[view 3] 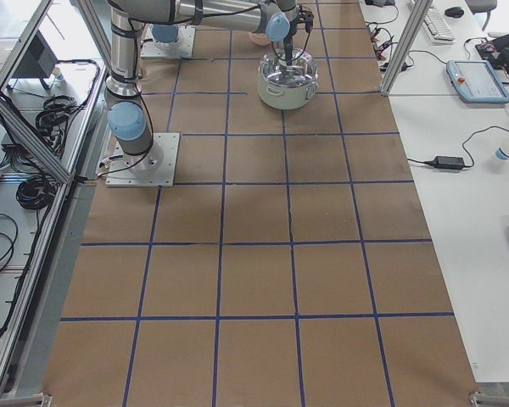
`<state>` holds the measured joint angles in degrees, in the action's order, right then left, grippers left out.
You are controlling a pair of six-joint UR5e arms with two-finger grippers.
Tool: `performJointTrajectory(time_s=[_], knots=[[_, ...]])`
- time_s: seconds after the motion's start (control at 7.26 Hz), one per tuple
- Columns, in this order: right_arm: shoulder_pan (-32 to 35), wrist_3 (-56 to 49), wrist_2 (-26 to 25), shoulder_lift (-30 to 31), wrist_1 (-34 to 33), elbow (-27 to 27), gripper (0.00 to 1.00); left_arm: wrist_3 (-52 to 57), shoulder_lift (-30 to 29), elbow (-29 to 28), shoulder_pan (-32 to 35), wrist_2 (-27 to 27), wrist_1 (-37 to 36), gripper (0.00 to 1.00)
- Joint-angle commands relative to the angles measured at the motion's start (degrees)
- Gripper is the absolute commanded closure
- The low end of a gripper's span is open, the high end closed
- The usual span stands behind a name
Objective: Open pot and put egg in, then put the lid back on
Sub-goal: 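Grasp the lid knob with the right gripper while the left gripper lowers over the egg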
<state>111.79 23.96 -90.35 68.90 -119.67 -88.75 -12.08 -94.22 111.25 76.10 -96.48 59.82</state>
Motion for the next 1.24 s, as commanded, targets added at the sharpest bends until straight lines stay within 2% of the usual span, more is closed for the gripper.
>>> performJointTrajectory(time_s=[0.0,0.14,0.41,0.69,1.1], knots=[[0.0,-0.3,0.0,0.1,-0.1,0.0,0.29,-1.4,-0.9,-0.9,-0.5,-1.0,1.1,0.00],[0.0,-0.7,0.0,0.0,-0.1,0.2,0.38,-5.8,-2.1,-0.3,-0.4,-1.0,1.2,0.00],[-0.1,-0.9,-0.4,0.1,0.4,0.8,0.46,-8.5,-3.7,1.3,-0.3,-0.3,0.9,0.00],[-0.3,-2.0,-2.3,0.2,1.6,1.7,0.50,-2.9,-3.7,5.4,-0.4,4.5,-1.4,0.02],[-2.0,-2.6,-2.4,2.2,8.1,5.2,0.54,7.4,-3.3,10.5,-3.8,5.5,-7.9,0.03]])
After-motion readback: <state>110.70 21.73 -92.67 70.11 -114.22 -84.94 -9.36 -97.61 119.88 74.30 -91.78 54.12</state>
